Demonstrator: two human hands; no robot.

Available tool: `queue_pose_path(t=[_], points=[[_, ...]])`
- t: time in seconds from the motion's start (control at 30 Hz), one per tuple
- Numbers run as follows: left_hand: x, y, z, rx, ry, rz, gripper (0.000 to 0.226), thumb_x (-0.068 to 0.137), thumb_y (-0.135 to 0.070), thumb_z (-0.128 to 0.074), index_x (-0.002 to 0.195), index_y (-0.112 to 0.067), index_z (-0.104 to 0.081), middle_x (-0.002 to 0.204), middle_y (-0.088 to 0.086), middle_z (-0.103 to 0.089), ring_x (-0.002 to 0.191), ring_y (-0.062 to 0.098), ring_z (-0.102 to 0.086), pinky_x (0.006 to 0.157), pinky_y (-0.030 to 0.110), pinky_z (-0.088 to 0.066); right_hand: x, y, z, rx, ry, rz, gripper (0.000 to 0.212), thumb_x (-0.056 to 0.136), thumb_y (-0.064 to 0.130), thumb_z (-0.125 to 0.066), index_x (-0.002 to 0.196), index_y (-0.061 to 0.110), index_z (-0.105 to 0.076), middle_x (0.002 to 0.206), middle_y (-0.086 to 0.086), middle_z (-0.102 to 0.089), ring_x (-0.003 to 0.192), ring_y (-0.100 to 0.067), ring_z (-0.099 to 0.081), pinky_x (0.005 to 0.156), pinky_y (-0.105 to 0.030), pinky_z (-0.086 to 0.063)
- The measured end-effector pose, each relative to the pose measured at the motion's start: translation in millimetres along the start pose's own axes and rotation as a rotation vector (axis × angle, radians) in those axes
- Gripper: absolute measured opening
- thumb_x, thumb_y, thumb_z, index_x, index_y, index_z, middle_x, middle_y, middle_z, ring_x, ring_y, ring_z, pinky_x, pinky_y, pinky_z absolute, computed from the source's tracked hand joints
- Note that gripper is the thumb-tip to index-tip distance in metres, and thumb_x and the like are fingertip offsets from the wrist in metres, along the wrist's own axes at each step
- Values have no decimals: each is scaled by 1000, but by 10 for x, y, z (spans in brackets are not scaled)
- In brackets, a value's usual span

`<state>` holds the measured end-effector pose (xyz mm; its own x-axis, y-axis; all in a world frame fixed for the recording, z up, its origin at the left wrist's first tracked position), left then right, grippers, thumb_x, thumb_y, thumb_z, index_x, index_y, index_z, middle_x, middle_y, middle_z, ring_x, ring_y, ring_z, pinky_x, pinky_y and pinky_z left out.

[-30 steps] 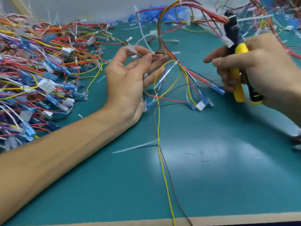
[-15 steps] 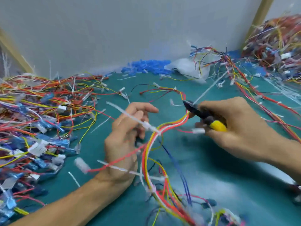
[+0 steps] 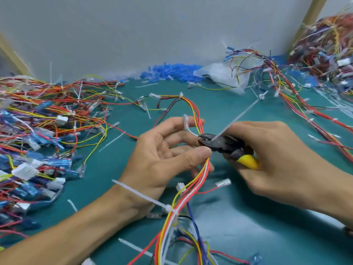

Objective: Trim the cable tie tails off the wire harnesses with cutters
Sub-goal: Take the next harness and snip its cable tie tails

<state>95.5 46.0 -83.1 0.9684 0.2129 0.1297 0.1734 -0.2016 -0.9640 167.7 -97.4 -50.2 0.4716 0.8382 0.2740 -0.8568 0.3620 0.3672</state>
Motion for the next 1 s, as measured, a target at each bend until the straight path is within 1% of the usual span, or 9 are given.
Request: queue_pose_path(t=[0.1,0.23,0.33,0.5,0.6,0.67,0.77,0.9,1.0], points=[[16,-13,29,-49,-30,-20,60,65,-8,-90,119,-5,-63,89,16,-67,61,30,-73,59,31,-60,-11,-40,35,28,-58,-46,42,78,43,-84,96,27,-50,80,14,-58,75,-8,-53,66,-21,-43],[1,-52,54,-64,-56,-118,46,65,0,-84,102,-4,-57,80,7,-66,55,28,-67,56,33,-58,-1,-7,83,107,-78,-65,54,63,67,-84,88,25,-59,94,10,-63,81,-16,-60,72,-31,-50],[-16,-94,63,-40,-91,-166,41,69,9,-78,98,-2,-51,75,2,-64,52,27,-66,54,29,-55,-6,31,24,161,-52,-79,52,66,68,-84,85,23,-67,93,7,-63,81,-19,-61,73,-40,-51],[-56,-165,96,42,-174,-235,37,72,8,-73,97,-8,-51,80,3,-62,56,22,-66,58,26,-56,-4,63,-45,213,-62,-110,46,71,60,-88,88,21,-70,88,7,-61,80,-17,-59,73,-36,-49],[-75,-183,103,77,-211,-256,37,71,8,-73,96,-9,-51,81,5,-61,57,22,-66,59,26,-57,-21,19,-68,196,34,-110,44,76,65,-83,98,31,-66,95,11,-59,89,-14,-60,78,-38,-51],[-82,-191,106,99,-233,-272,37,71,8,-74,96,-7,-51,79,5,-61,56,22,-66,58,27,-57,-54,-26,-66,118,122,-100,51,75,77,-72,115,47,-62,104,17,-56,96,-10,-60,82,-41,-52],[-98,-205,120,104,-263,-301,38,71,9,-74,97,-7,-51,81,9,-59,58,22,-66,59,26,-57,-74,-69,-48,33,206,-107,62,78,89,-56,135,68,-45,105,20,-53,93,-7,-60,73,-41,-54],[-79,-231,146,113,-280,-334,47,74,13,-79,102,-10,-49,95,22,-52,64,19,-65,64,26,-58,-36,-94,-54,135,201,-102,40,96,77,-44,135,68,-48,95,16,-60,91,-6,-62,75,-35,-52],[-56,-251,157,125,-276,-352,46,76,9,-78,102,-11,-46,100,17,-45,59,20,-63,64,27,-57,-35,-93,-51,142,186,-97,36,97,74,-45,132,69,-51,90,13,-59,90,-6,-60,70,-31,-47]])
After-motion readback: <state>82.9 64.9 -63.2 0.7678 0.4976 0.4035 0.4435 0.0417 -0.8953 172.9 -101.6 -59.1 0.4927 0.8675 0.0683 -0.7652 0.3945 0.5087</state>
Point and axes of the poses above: each hand's wrist, its own x-axis towards the middle knuckle, its own z-axis out of the back of the hand, y = z × x, the point moved 8 cm from there along x, towards the middle knuckle
